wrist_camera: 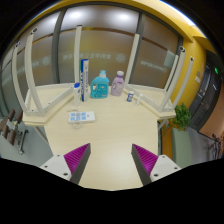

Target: Unplug charger

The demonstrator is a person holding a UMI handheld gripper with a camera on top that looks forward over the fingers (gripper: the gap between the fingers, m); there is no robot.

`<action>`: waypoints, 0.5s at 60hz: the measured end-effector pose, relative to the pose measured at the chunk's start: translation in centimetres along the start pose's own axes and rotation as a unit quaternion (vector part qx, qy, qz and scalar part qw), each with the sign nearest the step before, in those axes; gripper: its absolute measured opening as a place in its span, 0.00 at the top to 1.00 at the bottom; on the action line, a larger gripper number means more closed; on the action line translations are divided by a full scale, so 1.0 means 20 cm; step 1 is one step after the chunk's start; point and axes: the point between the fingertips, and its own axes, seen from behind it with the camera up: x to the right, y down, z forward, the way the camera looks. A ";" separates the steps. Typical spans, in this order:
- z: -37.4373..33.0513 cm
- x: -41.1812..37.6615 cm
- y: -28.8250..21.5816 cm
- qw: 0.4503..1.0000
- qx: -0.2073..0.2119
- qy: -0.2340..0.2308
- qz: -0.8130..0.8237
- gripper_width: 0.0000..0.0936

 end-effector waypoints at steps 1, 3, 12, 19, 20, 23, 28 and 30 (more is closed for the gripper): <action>0.05 -0.02 0.04 1.000 0.003 0.000 0.003 0.09; 0.06 -0.03 0.04 1.000 -0.004 0.002 0.001 0.09; 0.37 -0.24 0.22 1.000 -0.008 -0.027 -0.006 0.10; 0.67 -0.54 0.24 0.997 -0.003 -0.071 -0.004 0.10; 0.72 -0.58 0.22 0.997 0.002 -0.078 -0.001 0.10; 0.87 -0.73 0.15 0.995 0.016 -0.098 0.012 0.10; 1.14 -0.92 0.00 0.992 0.038 -0.117 0.036 0.09; 1.26 -0.97 -0.06 0.991 0.042 -0.118 0.042 0.09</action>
